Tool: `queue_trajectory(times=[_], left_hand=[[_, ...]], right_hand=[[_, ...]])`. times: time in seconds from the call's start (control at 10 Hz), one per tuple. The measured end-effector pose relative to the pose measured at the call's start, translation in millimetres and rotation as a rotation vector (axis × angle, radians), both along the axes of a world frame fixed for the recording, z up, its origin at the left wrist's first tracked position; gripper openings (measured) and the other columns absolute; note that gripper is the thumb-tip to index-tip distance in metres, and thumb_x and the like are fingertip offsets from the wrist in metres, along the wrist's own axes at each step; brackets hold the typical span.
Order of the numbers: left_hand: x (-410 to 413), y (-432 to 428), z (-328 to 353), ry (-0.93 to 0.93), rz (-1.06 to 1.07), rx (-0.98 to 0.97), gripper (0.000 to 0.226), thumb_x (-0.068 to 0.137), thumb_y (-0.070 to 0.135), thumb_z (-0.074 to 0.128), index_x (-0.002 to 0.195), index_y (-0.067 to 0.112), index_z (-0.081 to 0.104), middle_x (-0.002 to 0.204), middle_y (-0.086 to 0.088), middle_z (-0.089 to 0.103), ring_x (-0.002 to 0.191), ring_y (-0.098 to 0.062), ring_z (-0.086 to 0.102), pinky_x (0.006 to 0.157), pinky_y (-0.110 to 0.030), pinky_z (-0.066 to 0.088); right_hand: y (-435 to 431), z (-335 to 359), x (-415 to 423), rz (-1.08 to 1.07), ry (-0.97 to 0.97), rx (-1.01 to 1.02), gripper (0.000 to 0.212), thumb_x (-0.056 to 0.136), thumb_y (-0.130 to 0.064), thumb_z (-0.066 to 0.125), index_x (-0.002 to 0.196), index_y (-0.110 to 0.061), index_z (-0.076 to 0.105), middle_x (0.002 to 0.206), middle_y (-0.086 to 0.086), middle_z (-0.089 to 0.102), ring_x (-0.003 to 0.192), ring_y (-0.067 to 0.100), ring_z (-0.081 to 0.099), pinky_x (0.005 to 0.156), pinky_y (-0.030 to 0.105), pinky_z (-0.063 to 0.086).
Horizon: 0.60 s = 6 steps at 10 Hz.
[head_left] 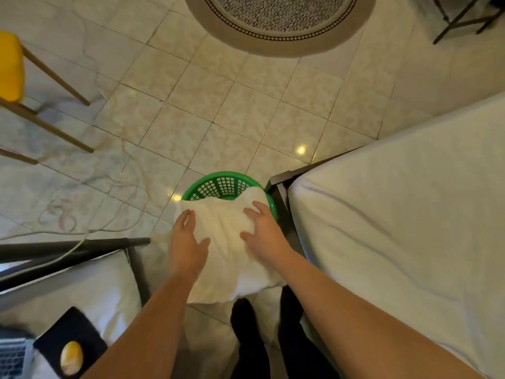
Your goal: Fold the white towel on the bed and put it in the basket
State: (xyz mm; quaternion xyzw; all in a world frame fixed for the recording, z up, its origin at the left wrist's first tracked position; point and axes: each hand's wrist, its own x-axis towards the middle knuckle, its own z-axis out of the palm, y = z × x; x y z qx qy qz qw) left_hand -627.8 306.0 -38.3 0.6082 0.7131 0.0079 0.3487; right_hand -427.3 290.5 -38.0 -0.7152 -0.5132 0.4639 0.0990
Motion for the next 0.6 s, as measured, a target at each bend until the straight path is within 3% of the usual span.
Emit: queue_trajectory(times=[0.2, 0.4, 0.6], left_hand=[[1, 17, -67, 0.036, 0.002, -0.031, 0.078, 0.094, 0.020, 0.073, 0.160, 0.010, 0.032, 0.164, -0.004, 0.028, 0.147, -0.026, 0.038, 0.118, -0.040, 0.037], [1, 35, -120, 0.056, 0.021, -0.055, 0.079, 0.093, 0.021, 0.074, 0.160, 0.011, 0.033, 0.164, -0.005, 0.029, 0.150, -0.024, 0.029, 0.121, -0.040, 0.032], [-8, 40, -156, 0.138, -0.013, -0.145, 0.083, 0.092, 0.037, 0.073, 0.161, 0.021, 0.031, 0.172, -0.005, 0.008, 0.156, -0.032, 0.019, 0.123, -0.049, 0.031]], right_hand=[[25, -58, 2, 0.047, -0.008, -0.046, 0.067, 0.090, -0.019, 0.071, 0.150, -0.012, 0.043, 0.164, 0.002, 0.019, 0.148, 0.022, 0.027, 0.118, 0.028, 0.023], [46, -110, 4, 0.068, -0.003, -0.087, 0.068, 0.090, -0.021, 0.072, 0.150, -0.013, 0.043, 0.164, 0.002, 0.019, 0.147, 0.022, 0.030, 0.117, 0.032, 0.029], [54, -140, 0, 0.193, -0.122, -0.196, 0.073, 0.093, -0.035, 0.066, 0.155, -0.020, 0.032, 0.168, 0.004, 0.007, 0.148, 0.036, 0.027, 0.118, 0.046, 0.032]])
